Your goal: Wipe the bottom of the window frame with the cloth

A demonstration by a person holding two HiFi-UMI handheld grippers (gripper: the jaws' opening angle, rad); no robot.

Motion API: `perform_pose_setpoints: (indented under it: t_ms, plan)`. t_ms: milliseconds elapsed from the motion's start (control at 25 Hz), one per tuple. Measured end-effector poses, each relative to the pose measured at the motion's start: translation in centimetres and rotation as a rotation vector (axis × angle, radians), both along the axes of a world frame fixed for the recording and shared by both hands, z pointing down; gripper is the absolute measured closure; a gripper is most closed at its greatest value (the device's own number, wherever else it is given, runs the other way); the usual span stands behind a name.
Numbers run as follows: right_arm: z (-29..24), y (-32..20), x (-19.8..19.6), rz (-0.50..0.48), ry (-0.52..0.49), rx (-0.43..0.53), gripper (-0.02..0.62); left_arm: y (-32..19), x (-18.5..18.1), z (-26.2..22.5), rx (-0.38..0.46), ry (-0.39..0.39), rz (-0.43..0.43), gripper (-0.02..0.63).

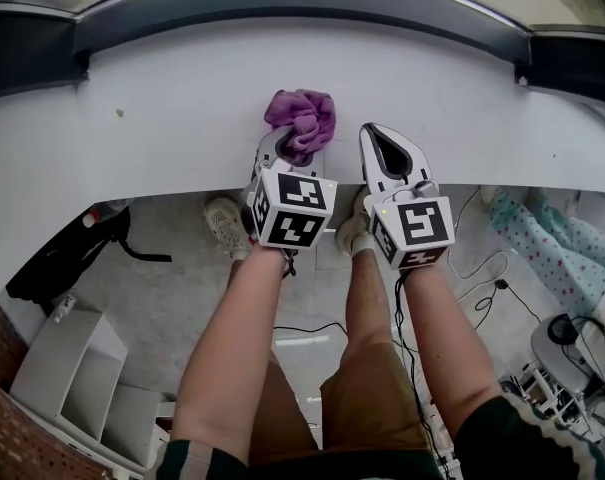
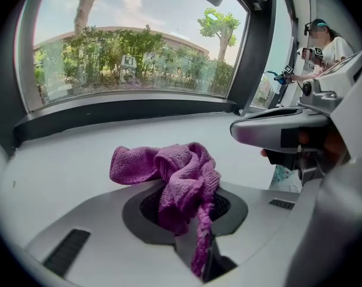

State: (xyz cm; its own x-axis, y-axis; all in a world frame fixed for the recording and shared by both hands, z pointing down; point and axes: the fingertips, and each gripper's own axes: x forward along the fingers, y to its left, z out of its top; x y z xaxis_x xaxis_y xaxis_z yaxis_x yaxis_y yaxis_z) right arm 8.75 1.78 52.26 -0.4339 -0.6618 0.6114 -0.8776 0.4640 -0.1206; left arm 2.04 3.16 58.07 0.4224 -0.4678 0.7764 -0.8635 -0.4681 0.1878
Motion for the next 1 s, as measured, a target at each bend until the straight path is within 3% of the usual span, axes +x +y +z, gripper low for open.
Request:
perform_pose_setpoints:
  t_ms: [1000]
  plan:
    - [0.1, 0.3, -14.8, -0.137, -0.04, -0.018, 0.581, 0.6, -14.9, 0.0, -0.019, 0.006, -0.117, 0.508]
